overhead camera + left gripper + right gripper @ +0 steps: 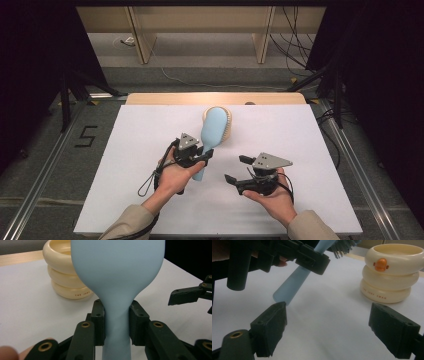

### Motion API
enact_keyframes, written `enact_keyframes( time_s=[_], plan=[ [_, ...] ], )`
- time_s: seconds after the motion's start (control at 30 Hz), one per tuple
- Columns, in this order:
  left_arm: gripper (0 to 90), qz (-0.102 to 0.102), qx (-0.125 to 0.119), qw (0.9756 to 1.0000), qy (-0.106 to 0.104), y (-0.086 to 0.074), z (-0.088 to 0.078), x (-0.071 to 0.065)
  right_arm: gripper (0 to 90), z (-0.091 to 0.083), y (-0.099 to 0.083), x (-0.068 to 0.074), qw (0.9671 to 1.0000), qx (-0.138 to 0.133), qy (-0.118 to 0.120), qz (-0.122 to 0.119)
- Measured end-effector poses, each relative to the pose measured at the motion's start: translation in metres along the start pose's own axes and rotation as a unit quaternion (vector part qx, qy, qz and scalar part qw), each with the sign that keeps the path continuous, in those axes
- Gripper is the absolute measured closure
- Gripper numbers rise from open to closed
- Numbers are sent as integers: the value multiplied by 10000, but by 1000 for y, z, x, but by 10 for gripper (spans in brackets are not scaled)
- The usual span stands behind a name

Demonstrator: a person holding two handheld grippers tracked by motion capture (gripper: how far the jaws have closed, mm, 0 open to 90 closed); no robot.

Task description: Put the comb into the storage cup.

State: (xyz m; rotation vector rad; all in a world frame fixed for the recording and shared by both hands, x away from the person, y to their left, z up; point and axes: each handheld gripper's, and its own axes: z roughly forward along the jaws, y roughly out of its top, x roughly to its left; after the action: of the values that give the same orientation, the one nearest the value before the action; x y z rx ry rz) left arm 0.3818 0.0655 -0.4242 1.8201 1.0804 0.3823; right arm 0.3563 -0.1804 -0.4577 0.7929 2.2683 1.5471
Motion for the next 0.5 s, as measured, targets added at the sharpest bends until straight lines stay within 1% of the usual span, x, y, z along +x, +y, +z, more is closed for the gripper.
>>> enact_keyframes(
  time_s=[0.3,0.43,0.5],
  plan=[
    [695,10,-25,10000,-48,1,4,-6,160,8,2,5,9999,20,105,26],
    [695,38,-25,10000,-69,2,6,-9,160,10,3,7,9998,6,170,102],
    [695,39,-15,10000,-84,2,7,-10,160,12,3,8,9997,7,203,100]
  ],
)
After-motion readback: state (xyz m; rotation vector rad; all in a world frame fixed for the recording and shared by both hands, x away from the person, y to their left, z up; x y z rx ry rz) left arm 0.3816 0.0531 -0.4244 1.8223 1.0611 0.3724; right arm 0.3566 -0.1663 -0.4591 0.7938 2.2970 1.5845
